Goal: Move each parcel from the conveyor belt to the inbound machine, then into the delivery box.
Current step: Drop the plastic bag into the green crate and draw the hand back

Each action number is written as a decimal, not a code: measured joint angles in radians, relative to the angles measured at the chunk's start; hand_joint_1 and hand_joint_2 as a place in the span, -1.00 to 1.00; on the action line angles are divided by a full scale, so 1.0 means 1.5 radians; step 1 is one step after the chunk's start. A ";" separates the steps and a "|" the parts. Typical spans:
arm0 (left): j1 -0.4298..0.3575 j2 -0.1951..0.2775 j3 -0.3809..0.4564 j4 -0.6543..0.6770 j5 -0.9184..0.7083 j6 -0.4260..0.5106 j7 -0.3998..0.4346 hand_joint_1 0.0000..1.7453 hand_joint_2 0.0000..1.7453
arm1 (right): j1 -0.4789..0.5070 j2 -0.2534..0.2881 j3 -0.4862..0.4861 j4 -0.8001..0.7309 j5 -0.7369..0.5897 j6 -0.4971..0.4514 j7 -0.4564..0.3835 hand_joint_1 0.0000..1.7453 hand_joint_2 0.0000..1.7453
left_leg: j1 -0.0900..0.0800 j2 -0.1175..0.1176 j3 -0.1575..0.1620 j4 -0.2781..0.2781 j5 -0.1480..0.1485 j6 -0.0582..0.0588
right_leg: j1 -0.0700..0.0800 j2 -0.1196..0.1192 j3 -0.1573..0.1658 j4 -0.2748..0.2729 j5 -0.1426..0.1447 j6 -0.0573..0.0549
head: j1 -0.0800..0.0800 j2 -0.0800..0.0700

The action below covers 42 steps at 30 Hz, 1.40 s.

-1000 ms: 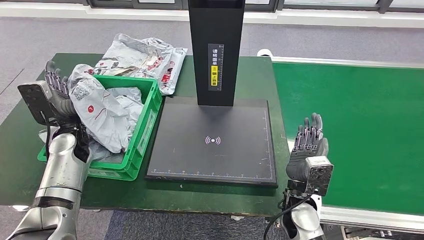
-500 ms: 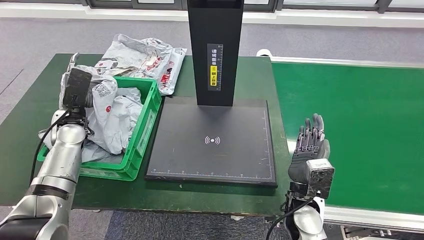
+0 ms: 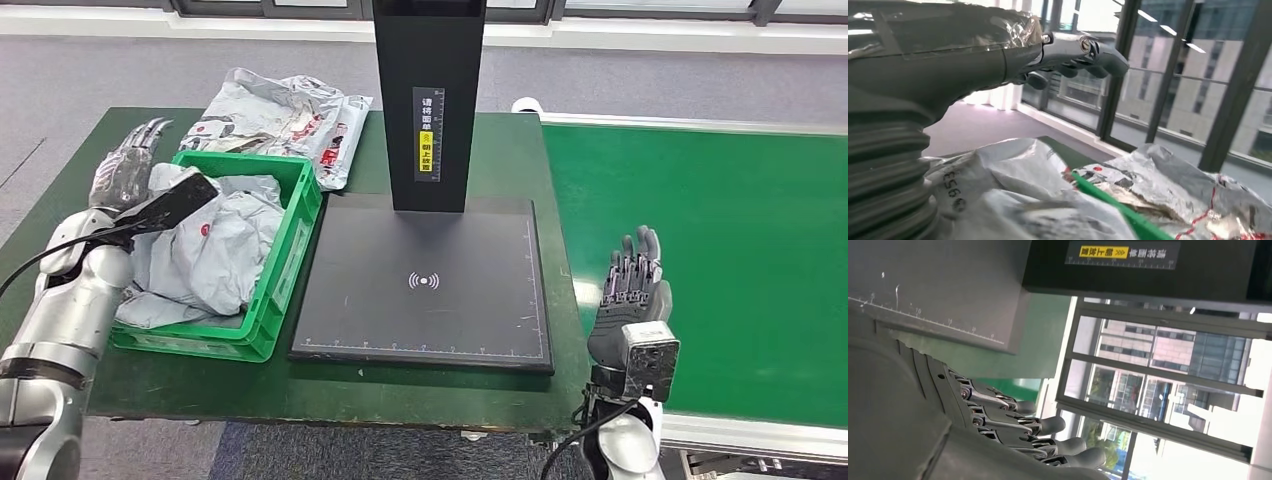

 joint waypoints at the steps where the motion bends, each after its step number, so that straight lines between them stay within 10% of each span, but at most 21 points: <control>1: 0.009 0.011 0.004 -0.009 0.014 -0.014 -0.012 -1.00 1.00 | 0.000 0.000 -0.001 0.000 -0.001 0.002 -0.002 -1.00 -1.00 | 0.000 0.000 0.000 0.000 0.000 0.000 | 0.000 0.000 0.000 0.000 0.000 0.000 | 0.000 0.000; 9: 0.099 0.062 0.078 -0.112 0.117 -0.104 -0.072 -1.00 1.00 | -0.020 0.000 -0.010 0.012 0.002 0.009 -0.009 -1.00 -1.00 | 0.000 0.000 0.000 0.000 0.000 0.000 | 0.000 0.000 0.000 0.000 -0.001 -0.001 | 0.000 0.000; 28: 0.181 0.075 0.211 -0.220 0.293 -0.211 -0.113 -1.00 1.00 | -0.042 0.003 -0.010 0.034 -0.001 0.021 -0.016 -1.00 -1.00 | 0.000 0.000 0.000 0.000 0.000 0.000 | 0.001 0.000 -0.001 0.000 -0.001 -0.001 | 0.000 0.000; 42: 0.161 -0.136 0.162 -0.311 0.477 -0.037 -0.106 -1.00 1.00 | -0.083 0.031 -0.010 0.055 -0.004 0.001 -0.021 -1.00 -1.00 | 0.000 -0.004 0.000 0.001 0.000 0.000 | -0.001 -0.003 0.001 0.000 0.000 0.000 | 0.000 0.000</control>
